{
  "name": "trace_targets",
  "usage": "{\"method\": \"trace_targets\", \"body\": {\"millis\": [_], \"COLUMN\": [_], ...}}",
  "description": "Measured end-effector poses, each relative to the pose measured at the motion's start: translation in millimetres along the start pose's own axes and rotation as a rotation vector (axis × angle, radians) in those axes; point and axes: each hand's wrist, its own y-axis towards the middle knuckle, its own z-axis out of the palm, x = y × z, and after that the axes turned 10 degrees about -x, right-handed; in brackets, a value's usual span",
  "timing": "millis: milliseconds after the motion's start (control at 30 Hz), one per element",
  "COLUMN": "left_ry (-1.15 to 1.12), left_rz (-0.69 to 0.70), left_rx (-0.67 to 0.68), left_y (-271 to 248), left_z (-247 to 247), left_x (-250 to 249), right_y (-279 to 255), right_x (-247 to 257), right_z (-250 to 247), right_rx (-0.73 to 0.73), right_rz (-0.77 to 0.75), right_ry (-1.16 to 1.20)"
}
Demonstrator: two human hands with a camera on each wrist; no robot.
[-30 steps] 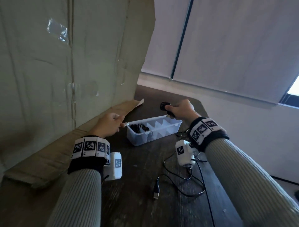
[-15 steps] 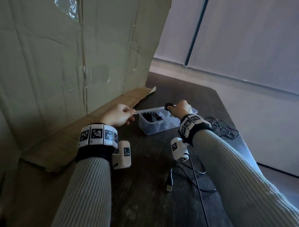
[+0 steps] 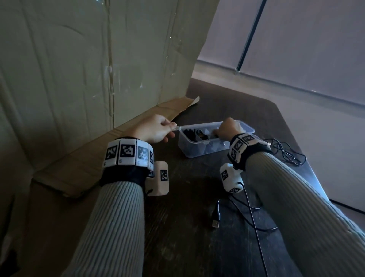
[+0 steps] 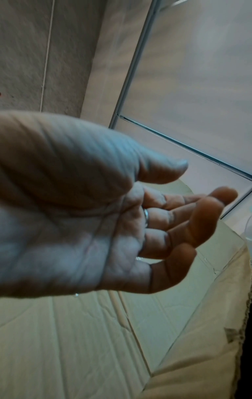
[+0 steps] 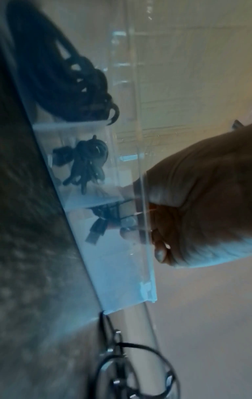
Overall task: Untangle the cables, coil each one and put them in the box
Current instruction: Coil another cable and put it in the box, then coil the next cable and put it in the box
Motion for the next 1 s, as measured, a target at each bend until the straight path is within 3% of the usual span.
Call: {"method": "trace_targets", "body": {"millis": [167, 367, 500, 633, 667, 733, 800, 867, 967, 1000], "left_ry": [-0.011, 0.008, 0.017, -0.001, -0.003, -0.002, 0.003, 0.005, 0.005, 0.013], "left_rz": [0.019, 0.017, 0.024, 0.072, 0.085, 0.110, 0.141, 0.166, 0.186, 0.194], "left_rx": [0.005, 0.004, -0.018, -0.037, -0.037, -0.022, 0.001, 0.017, 0.026, 0.034], "left_y": [-1.7, -3.1, -4.2, -7.6, -8.7, -11.1, -13.4, -15.4, -17.4, -17.7], "left_z": [0.9, -2.7, -6.3, -9.6, -10.2, -11.2, -11.6, -11.6, -10.7, -10.4], "left_x": [-4.3, -6.6, -8.9, -18.9, -22.6, -29.6, -36.1, -41.6, -48.1, -49.8], "right_y": [0.4, 4.1, 5.6, 8.7, 9.2, 16.0, 18.3, 1.4, -33.2, -41.4], "right_x": [5.9, 11.1, 3.2, -24.4, -35.3, -70.7, -114.4, -144.3, -152.0, -154.1], "right_z": [-5.1, -5.7, -5.3, -24.9, -36.7, -51.7, -56.1, -55.4, -52.4, -54.1], "right_rx": [0.141, 0.113, 0.051, -0.070, -0.147, -0.266, -0.159, 0.093, 0.173, 0.190], "right_rz": [-0.113, -0.208, -0.146, -0.031, -0.020, -0.009, 0.046, -0.028, -0.197, -0.181], "right_ry": [-0.165, -0.286, -0.142, 0.435, 0.460, 0.270, 0.000, -0.175, -0.082, -0.085]}}
